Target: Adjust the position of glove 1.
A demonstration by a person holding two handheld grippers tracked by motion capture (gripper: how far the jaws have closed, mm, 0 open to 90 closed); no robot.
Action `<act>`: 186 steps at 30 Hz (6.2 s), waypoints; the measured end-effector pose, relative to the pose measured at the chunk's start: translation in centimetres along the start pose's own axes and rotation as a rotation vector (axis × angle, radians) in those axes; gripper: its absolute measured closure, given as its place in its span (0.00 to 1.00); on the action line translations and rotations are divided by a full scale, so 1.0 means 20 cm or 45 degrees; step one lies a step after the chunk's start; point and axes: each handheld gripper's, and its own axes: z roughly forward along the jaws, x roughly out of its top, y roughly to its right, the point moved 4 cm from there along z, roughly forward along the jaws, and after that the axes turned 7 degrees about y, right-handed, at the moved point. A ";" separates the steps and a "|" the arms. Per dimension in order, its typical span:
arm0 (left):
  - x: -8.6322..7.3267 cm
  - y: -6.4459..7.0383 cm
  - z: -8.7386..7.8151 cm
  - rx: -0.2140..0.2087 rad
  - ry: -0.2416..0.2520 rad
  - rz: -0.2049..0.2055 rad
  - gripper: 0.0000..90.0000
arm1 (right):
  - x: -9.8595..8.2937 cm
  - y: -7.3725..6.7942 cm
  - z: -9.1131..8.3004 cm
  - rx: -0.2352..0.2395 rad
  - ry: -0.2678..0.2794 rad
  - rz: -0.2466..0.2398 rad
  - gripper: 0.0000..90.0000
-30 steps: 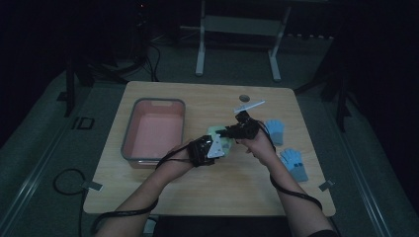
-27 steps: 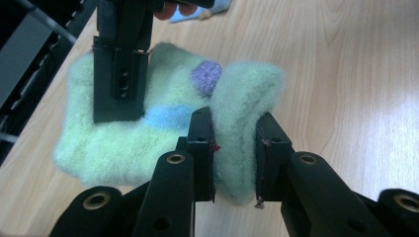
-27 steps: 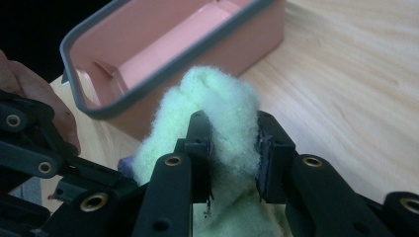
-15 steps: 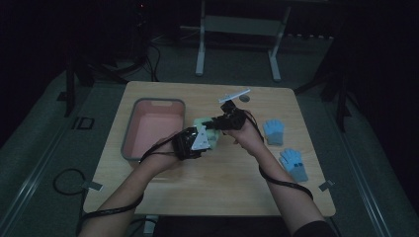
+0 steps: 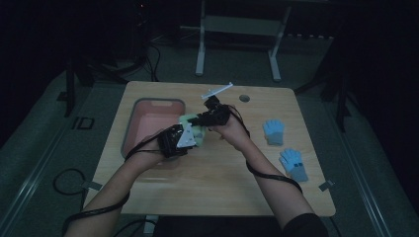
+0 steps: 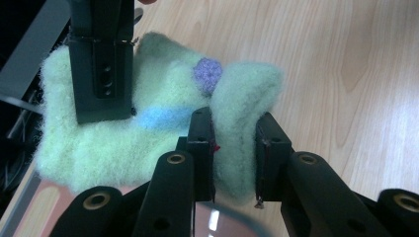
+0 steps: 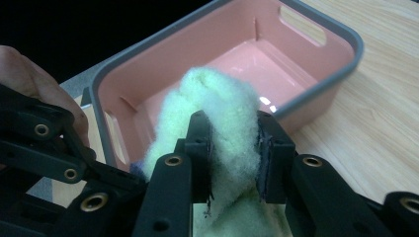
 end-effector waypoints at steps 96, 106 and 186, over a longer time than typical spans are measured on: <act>-0.14 -0.04 0.04 -0.039 0.030 -0.515 0.03 | -0.23 0.04 -0.05 0.053 -0.006 -0.097 0.23; -0.06 0.03 0.09 -0.061 0.082 -0.506 0.03 | -0.30 0.11 -0.17 0.026 0.036 -0.114 0.23; -0.17 0.55 0.38 -0.164 0.246 -0.583 0.03 | -1.01 1.04 -0.73 -0.775 -0.098 0.124 0.89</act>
